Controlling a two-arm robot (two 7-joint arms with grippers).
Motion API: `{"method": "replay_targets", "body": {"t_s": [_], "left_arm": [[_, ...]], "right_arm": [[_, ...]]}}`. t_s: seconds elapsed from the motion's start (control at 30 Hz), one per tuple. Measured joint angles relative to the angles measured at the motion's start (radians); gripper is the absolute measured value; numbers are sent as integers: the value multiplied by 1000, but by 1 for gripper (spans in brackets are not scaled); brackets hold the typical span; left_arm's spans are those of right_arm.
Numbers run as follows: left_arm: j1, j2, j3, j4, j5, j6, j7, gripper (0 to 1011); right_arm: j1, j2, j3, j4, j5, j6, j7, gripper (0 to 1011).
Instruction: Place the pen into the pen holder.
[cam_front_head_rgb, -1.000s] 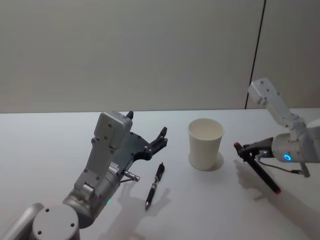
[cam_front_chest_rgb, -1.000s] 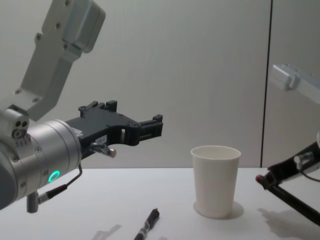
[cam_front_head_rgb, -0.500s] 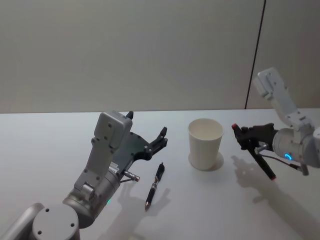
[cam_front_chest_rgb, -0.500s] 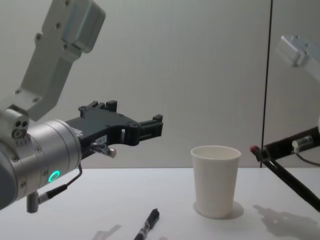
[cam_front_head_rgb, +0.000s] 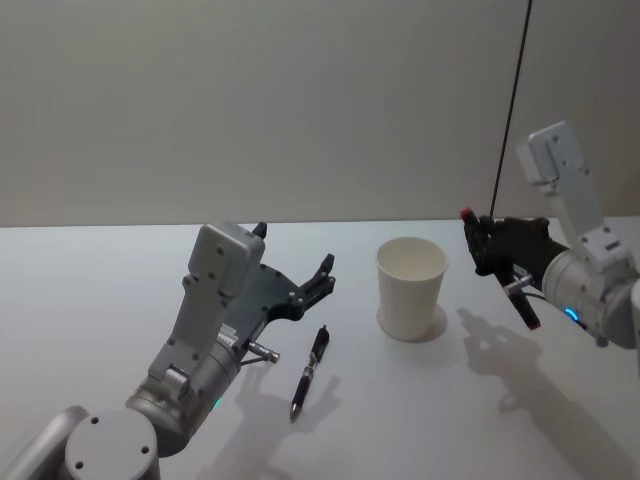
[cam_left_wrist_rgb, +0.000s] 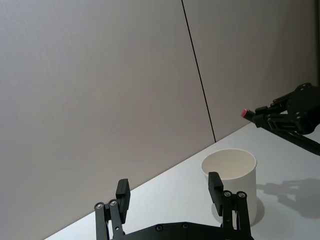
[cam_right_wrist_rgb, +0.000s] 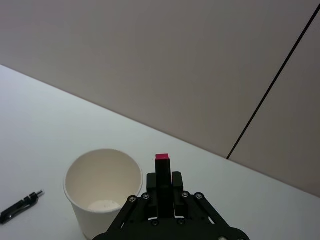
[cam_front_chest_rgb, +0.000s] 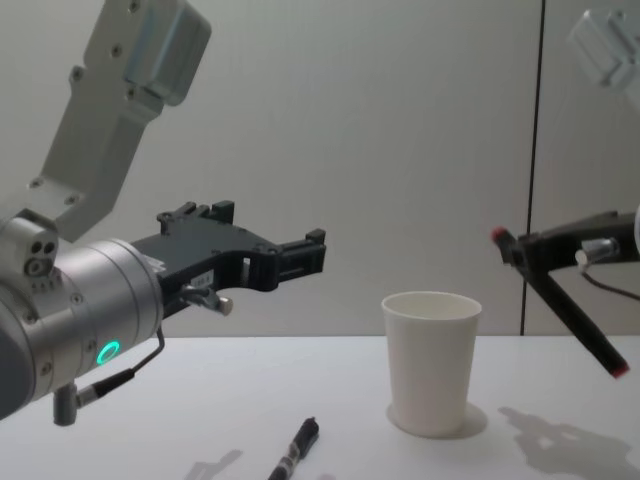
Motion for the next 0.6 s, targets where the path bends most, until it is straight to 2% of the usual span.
{"method": "replay_targets", "body": {"t_s": [0.3,0.43,0.6], "left_arm": [[0,0,0,0,0,0,0,1000],[0,0,0,0,0,0,0,1000],[0,0,0,0,0,0,0,1000]], "right_arm": [[-41,-1,-10,-36,-13,-158,-66,165],[-51,-3,-14,-40,-22,-211,-85,165],[-66,-10,-23,-40,-41,-327,-121,165]]}}
